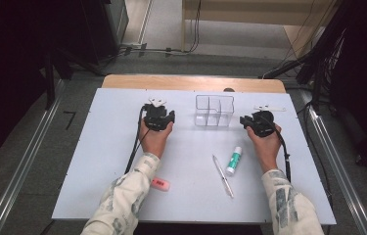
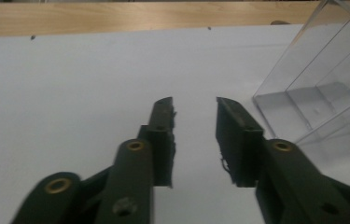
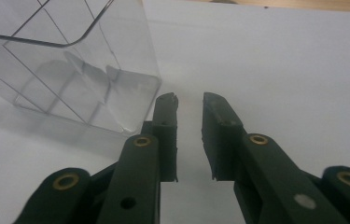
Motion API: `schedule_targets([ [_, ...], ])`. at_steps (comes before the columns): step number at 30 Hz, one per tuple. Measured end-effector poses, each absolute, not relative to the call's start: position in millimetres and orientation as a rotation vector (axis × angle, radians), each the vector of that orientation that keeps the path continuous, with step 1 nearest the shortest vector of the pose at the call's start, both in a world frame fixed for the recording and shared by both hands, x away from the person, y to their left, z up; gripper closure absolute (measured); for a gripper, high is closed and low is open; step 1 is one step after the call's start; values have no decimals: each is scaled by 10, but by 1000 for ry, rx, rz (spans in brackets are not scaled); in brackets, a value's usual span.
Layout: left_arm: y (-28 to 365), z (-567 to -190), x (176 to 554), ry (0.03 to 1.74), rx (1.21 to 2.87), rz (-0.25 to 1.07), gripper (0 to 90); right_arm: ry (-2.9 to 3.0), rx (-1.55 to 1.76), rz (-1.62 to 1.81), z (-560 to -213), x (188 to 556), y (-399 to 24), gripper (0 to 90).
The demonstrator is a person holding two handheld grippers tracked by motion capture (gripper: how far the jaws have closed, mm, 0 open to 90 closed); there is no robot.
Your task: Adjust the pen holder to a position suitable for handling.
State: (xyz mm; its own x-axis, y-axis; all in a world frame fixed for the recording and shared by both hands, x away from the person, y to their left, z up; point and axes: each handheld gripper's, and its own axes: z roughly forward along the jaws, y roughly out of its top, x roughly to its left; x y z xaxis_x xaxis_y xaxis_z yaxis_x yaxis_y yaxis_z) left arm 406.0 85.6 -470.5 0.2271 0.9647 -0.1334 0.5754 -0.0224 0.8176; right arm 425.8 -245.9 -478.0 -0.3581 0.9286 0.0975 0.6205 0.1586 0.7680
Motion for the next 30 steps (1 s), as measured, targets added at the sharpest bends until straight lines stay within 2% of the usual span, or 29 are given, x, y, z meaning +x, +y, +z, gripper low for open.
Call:
schedule_targets([
  [6,640,-4759,4198,1423,1754,584,898,2066,1465,1042,-4807,4323,-2336,805],
  [30,303,-4824,4410,1379,1786,512,900,2084,1461,1022,-4772,4435,-2197,812],
])
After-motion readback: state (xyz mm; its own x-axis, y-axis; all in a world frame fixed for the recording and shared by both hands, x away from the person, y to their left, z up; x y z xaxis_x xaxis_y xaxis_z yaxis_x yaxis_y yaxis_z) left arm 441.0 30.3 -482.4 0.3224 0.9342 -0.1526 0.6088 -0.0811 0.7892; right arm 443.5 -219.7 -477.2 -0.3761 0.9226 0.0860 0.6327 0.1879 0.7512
